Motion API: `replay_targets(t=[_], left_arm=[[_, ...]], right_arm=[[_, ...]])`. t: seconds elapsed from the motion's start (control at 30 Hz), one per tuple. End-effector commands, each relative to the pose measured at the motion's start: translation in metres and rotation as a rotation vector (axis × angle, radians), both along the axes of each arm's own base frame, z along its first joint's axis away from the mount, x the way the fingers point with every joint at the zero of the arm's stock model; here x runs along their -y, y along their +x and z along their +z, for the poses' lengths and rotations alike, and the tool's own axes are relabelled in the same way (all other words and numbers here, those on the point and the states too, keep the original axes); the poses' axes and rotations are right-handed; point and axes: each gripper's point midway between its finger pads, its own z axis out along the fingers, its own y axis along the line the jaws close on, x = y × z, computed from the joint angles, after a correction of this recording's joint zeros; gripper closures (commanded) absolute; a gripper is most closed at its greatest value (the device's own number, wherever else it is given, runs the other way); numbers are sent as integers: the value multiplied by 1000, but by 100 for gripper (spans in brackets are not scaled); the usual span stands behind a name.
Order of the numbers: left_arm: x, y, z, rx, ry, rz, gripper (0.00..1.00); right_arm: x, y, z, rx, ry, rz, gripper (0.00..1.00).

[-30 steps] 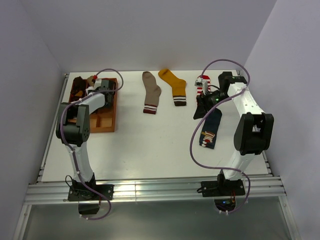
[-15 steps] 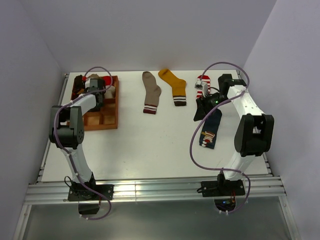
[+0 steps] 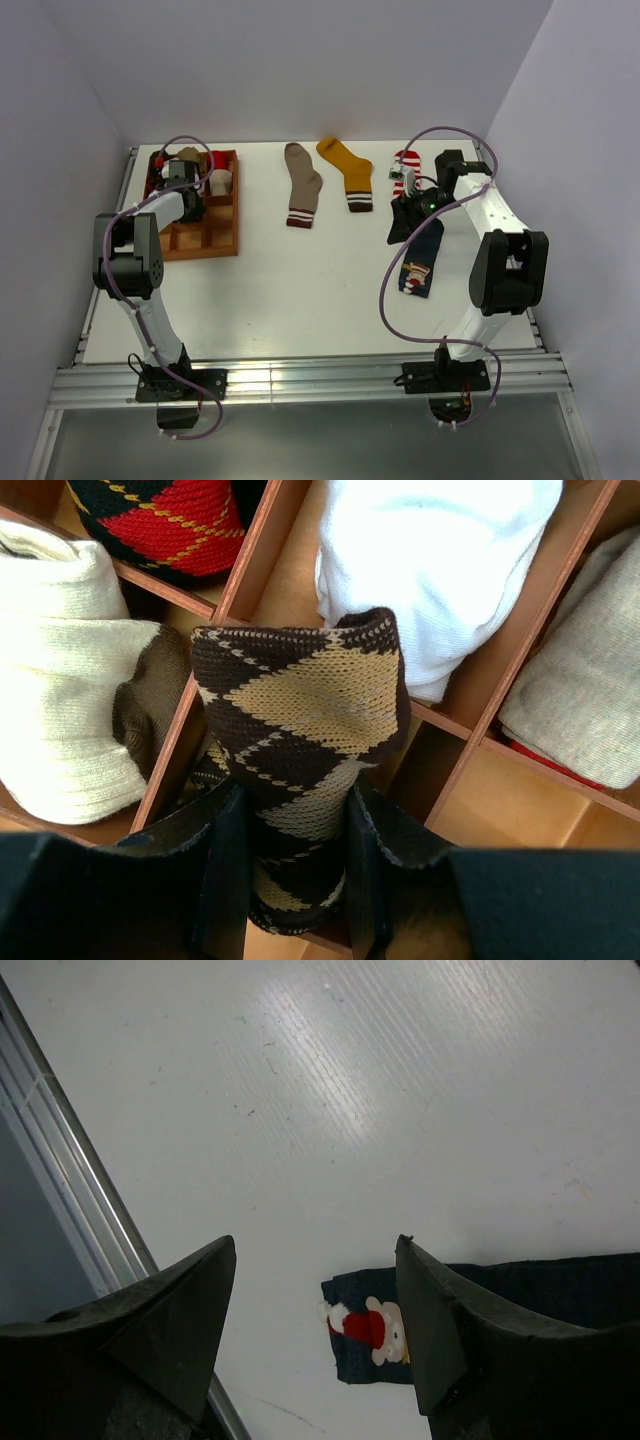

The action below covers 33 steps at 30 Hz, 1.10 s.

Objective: Roll the socks
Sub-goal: Place the sock in the storage box.

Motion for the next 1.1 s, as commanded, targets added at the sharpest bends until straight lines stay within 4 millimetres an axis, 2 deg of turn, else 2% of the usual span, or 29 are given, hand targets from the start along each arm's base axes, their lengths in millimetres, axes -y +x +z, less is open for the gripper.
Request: replay_targets(t=[0.0,0.1,0.2,0.37,0.6,0.93,1.07], left_arm=[[32,-38,-40,-178,-135,-61,100],[29,-36,-29,-170,-117,-61,100],[24,-34,-15,-159,-91,-61,94],[16,-29,10,-134,-40,-51,78],[14,-28,26,-127,-10,-62,62],[17,-23,44,-98,3,-86,52],[18,-18,61,-60,6,-89,51]], right_arm=[[-2,2,16,66,-3,1,28],[-3,2,15,63,-3,2,28],[-2,2,16,66,-8,1,28],[-2,5,16,68,-8,2,28],[-2,6,18,75,-13,3,28],[1,7,14,70,-27,-3,28],[2,9,15,74,-35,-7,28]])
